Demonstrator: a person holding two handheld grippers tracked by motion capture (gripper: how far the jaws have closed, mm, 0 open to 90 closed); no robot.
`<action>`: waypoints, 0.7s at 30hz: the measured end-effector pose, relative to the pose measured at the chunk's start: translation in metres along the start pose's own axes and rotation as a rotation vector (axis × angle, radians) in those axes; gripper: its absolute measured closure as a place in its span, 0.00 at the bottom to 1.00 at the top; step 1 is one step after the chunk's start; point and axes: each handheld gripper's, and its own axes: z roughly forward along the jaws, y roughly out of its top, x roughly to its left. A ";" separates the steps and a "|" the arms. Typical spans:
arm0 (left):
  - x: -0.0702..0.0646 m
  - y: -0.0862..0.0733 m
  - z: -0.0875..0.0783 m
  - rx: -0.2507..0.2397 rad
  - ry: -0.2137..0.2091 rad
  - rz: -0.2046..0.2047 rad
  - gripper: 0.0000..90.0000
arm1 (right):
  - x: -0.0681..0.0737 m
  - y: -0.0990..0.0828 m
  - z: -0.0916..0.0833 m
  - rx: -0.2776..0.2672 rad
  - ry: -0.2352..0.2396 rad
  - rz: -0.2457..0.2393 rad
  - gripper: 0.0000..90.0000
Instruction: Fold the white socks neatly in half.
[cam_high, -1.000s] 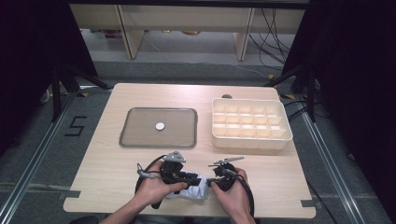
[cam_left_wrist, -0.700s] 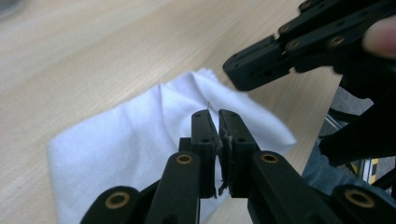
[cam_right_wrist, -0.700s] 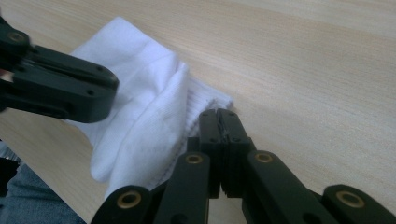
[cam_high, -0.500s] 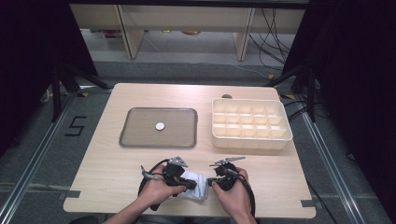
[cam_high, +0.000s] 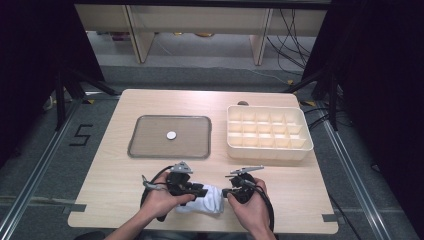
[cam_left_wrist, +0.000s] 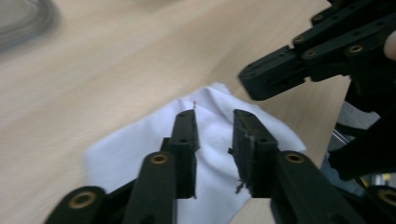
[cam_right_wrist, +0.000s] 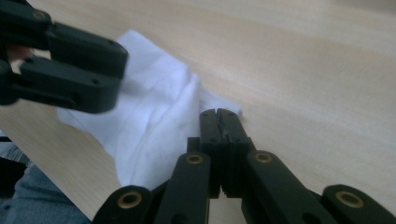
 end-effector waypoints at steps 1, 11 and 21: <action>0.003 0.000 -0.004 -0.005 0.008 -0.001 0.70 | 0.002 0.003 -0.003 -0.007 -0.002 -0.004 1.00; 0.040 -0.027 -0.023 0.029 0.086 -0.182 0.55 | 0.030 0.018 0.007 0.019 0.100 -0.039 1.00; 0.037 -0.038 -0.019 0.080 0.041 -0.260 0.65 | 0.041 0.019 0.031 0.098 0.122 -0.062 1.00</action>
